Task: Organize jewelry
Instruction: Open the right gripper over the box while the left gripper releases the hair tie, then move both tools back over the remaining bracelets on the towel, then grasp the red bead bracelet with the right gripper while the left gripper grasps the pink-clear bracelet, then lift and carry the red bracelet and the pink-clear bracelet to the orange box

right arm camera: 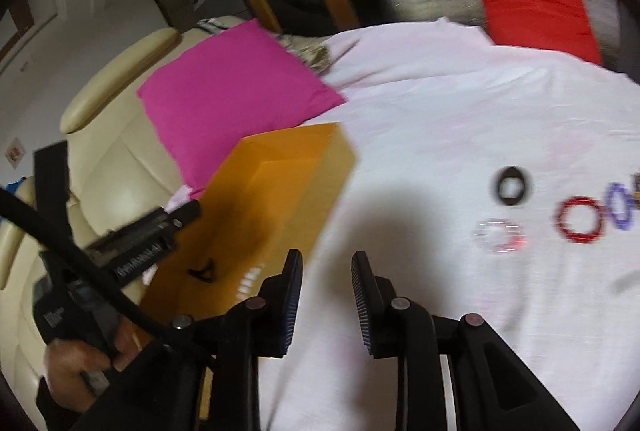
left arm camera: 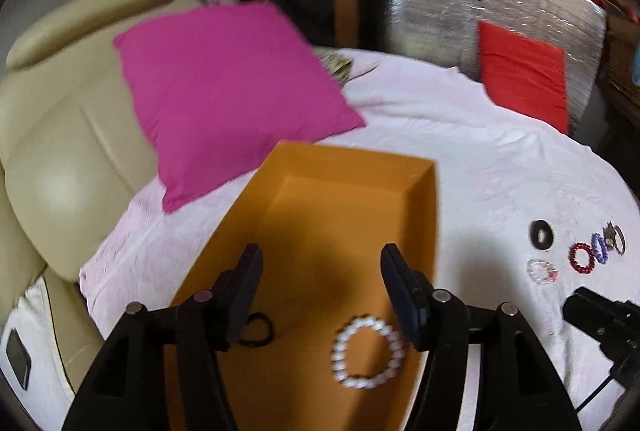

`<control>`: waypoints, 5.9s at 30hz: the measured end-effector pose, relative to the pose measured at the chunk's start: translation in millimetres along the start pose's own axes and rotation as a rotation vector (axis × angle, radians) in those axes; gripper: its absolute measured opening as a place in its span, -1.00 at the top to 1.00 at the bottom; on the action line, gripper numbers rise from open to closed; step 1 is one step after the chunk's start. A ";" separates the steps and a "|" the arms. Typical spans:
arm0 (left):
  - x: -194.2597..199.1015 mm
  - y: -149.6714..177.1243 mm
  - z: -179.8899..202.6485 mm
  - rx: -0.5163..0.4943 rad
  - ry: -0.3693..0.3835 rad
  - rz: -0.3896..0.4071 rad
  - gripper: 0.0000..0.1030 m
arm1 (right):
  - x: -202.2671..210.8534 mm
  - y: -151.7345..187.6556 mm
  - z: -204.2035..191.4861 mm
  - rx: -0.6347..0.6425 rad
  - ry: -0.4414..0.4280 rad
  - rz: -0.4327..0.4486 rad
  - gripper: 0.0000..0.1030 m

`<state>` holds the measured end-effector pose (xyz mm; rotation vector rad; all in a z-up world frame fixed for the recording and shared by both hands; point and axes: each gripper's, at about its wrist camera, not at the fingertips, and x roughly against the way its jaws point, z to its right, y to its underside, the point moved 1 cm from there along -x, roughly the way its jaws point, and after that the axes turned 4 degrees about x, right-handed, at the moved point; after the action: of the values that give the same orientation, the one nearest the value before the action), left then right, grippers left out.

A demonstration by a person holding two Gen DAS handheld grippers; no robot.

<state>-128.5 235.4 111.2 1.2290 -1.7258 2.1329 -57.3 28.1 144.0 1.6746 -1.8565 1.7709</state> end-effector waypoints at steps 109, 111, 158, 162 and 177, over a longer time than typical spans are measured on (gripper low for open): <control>-96.7 56.0 248.7 -0.223 0.504 -0.340 0.70 | 33.4 32.7 240.9 -0.295 0.380 -0.033 0.79; -95.5 55.5 247.1 -0.224 0.515 -0.346 0.71 | 33.4 32.3 240.9 -0.297 0.378 -0.033 0.79; -3.1 36.6 191.2 -0.245 0.435 -0.119 0.71 | 91.0 16.5 157.9 -0.136 0.245 0.175 0.79; 4.1 33.7 185.2 -0.242 0.418 -0.094 0.71 | 91.3 15.7 146.8 -0.118 0.236 0.180 0.79; 24.1 26.4 151.2 -0.217 0.366 -0.019 0.71 | 81.6 14.5 105.9 -0.060 0.195 0.184 0.79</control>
<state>-83.6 86.7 108.7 0.7409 -1.7137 1.9454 -38.4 -104.7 154.9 1.2952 -2.0071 1.8475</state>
